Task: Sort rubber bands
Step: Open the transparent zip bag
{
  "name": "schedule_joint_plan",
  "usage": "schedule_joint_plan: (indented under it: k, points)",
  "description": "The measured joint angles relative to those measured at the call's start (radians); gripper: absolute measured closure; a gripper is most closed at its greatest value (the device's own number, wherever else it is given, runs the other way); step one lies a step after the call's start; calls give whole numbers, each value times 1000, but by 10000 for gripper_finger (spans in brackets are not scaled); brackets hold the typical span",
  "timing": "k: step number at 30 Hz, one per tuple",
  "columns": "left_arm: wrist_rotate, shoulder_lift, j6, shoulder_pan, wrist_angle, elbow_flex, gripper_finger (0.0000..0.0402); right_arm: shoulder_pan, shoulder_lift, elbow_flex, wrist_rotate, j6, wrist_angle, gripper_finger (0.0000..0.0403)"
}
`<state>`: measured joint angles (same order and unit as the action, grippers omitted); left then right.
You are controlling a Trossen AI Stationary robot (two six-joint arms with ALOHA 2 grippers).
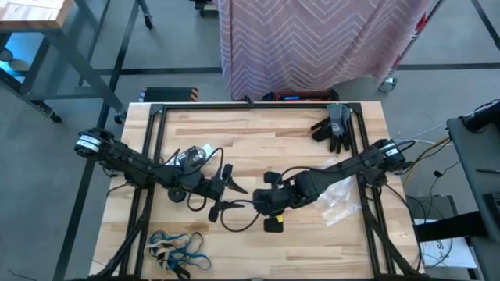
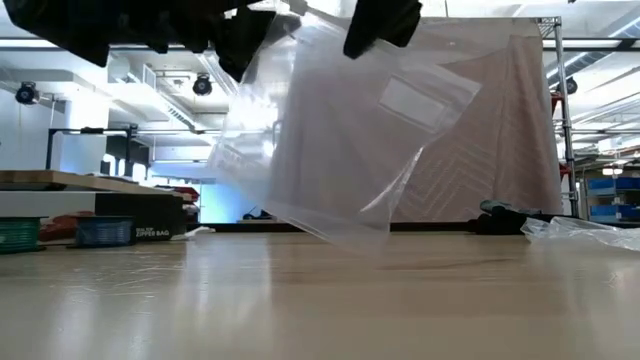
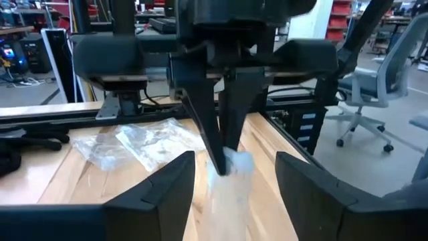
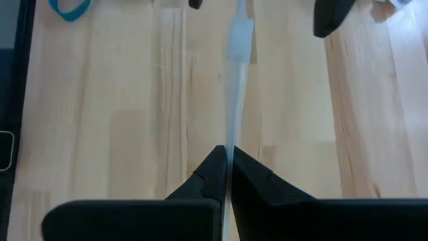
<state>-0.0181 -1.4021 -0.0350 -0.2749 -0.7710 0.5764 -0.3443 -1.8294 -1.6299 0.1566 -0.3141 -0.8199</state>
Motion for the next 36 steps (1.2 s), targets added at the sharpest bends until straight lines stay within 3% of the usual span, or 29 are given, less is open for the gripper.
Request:
schedule_joint_plan:
  k: [19, 27, 31, 36]
  points:
    - [2, -14, 0, 0, 27, 33, 385, 0, 0, 0, 0, 1, 34, 401]
    - [1, 0, -3, 0, 39, 33, 396, -7, 8, 0, 9, 18, 53, 378]
    - [1, 40, -15, 0, 77, 33, 398, -32, 28, 0, 147, 8, 43, 333]
    - [-1, 92, -38, -5, 126, 31, 399, -125, 87, 29, 440, 21, 65, 279]
